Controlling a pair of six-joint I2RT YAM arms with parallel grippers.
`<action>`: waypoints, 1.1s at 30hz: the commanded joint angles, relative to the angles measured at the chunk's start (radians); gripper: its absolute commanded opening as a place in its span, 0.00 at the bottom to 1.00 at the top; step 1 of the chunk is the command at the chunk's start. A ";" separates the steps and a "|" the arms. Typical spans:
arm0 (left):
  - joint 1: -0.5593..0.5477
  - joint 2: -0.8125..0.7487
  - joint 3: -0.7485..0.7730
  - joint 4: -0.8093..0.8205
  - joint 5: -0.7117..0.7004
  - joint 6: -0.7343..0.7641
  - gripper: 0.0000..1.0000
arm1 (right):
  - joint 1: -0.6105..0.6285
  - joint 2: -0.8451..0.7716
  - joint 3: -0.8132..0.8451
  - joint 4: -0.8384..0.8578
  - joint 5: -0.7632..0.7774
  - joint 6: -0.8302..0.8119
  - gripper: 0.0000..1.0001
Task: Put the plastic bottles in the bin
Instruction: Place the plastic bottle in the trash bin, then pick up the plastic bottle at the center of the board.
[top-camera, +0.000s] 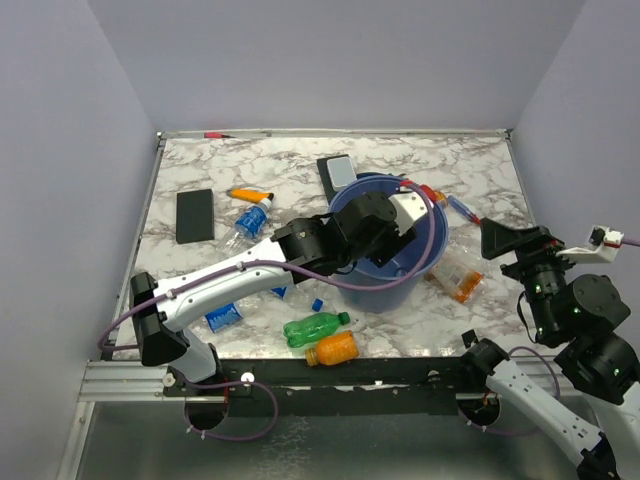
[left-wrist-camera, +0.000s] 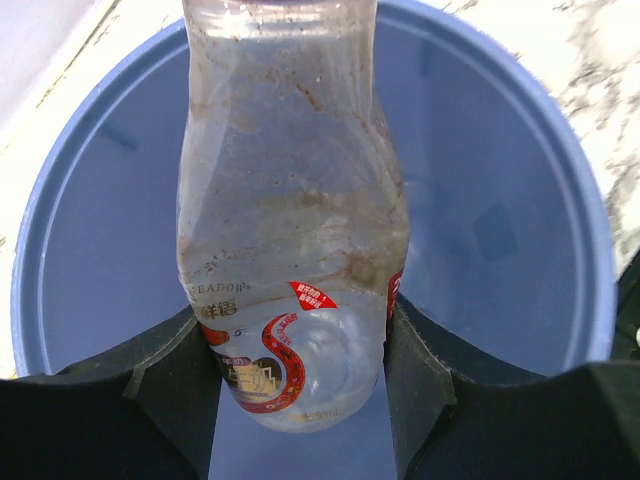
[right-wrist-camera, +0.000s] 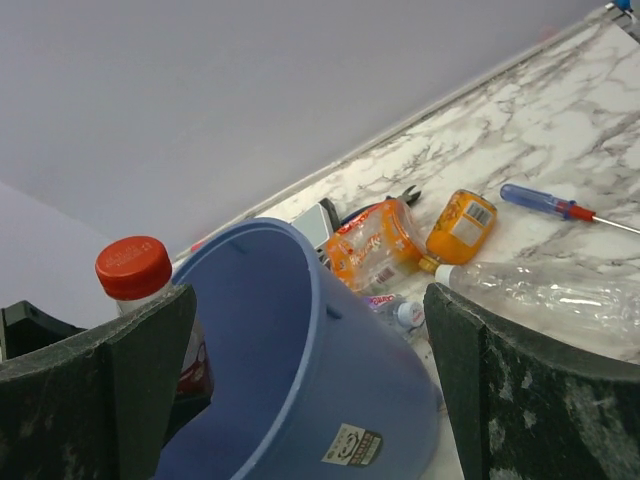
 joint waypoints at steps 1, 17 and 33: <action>-0.004 0.003 0.025 -0.059 -0.141 0.016 0.55 | 0.004 -0.011 -0.029 -0.037 0.067 0.029 1.00; -0.026 -0.280 -0.158 0.323 -0.488 -0.035 0.99 | 0.004 0.031 0.032 -0.074 0.103 -0.005 1.00; 0.645 -0.457 -0.439 0.342 -0.254 -0.609 0.99 | 0.003 0.345 0.196 -0.232 0.164 0.276 1.00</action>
